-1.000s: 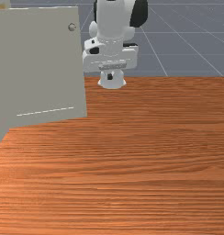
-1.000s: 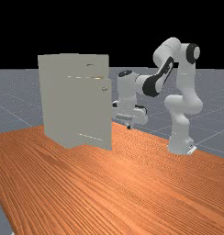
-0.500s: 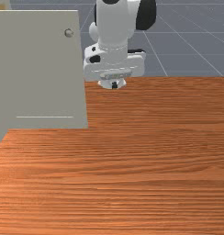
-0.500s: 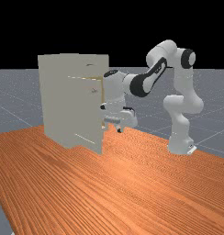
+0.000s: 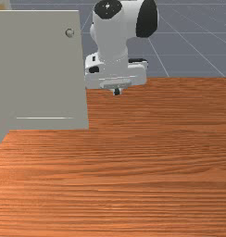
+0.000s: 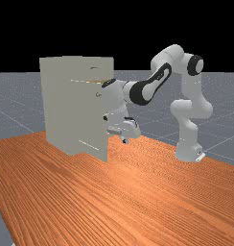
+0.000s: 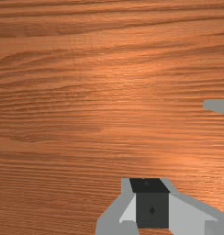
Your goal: Close the cabinet door
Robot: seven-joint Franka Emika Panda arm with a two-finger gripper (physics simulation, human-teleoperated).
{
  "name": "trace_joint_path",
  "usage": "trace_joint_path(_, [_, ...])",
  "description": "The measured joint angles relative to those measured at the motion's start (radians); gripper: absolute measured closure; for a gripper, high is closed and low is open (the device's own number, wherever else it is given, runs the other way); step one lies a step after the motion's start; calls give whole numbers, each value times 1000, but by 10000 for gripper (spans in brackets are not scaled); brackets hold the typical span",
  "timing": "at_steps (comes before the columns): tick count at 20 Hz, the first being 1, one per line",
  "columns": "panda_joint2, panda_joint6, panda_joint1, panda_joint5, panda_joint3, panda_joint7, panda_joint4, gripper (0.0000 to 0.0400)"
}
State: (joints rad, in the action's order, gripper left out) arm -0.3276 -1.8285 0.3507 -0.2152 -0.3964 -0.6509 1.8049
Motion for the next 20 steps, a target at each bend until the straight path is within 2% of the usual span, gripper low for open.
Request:
trace_joint_path(9, [-20, 21, 80, -43, 75, -74, -59, 400])
trace_joint_path(11, [-59, 62, 84, -58, 89, -90, -164, 400])
trace_joint_path(13, [-180, 179, 40, -81, 92, -90, -398, 400])
trace_joint_path(15, [-417, 372, -83, -91, 86, -113, -833, 400])
trace_joint_path(16, [-401, 320, -103, -84, 65, -96, -792, 400])
trace_joint_path(18, [-425, 324, -154, -86, 50, -77, -802, 400])
trace_joint_path(20, [-419, 303, -170, -93, 46, -65, -790, 400])
